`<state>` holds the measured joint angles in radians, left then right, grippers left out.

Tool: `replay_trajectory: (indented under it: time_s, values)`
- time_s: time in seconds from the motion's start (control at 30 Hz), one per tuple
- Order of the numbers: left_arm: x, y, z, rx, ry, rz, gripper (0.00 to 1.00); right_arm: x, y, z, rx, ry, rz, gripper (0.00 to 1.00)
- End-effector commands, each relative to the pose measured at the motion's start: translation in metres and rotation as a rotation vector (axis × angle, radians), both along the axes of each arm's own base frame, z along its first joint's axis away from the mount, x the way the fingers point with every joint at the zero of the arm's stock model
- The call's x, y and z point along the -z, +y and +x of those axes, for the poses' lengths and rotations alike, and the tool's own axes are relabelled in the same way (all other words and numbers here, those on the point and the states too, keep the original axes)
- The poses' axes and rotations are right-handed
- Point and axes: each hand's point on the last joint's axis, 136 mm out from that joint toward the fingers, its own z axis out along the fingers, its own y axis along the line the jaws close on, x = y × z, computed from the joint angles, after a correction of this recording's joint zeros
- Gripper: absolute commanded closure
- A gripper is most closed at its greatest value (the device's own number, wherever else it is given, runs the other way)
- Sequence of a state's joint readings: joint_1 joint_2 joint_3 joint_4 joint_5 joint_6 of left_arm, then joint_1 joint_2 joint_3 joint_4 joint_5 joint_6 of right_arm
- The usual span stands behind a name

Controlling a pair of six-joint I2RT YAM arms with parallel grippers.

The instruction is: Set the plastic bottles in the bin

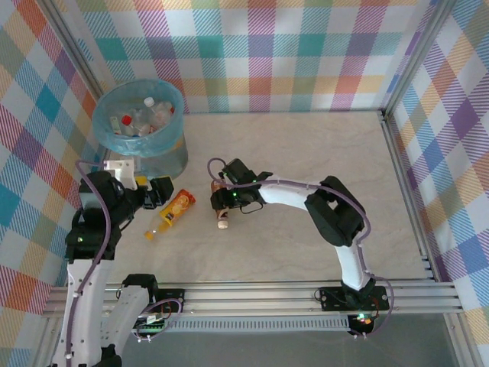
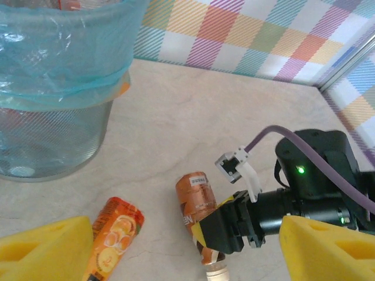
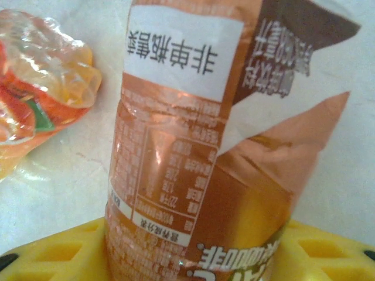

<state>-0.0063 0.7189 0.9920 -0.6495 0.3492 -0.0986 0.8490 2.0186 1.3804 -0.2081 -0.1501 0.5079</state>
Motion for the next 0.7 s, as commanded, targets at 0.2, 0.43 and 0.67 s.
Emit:
replay_trajectory:
  time_s: [0.2, 0.43, 0.67]
  values:
    - [-0.027, -0.039, 0.029, 0.113, 0.083, -0.217, 0.17, -0.103, -0.004, -0.008, -0.127, -0.296, 0.219, 0.43]
    - [-0.017, -0.081, 0.039, 0.243, 0.186, -0.183, 0.17, -0.156, -0.007, -0.018, -0.203, -0.456, 0.314, 0.45]
    - [0.001, -0.111, 0.043, 0.316, 0.254, -0.165, 0.17, -0.191, -0.006, -0.033, -0.264, -0.558, 0.443, 0.44]
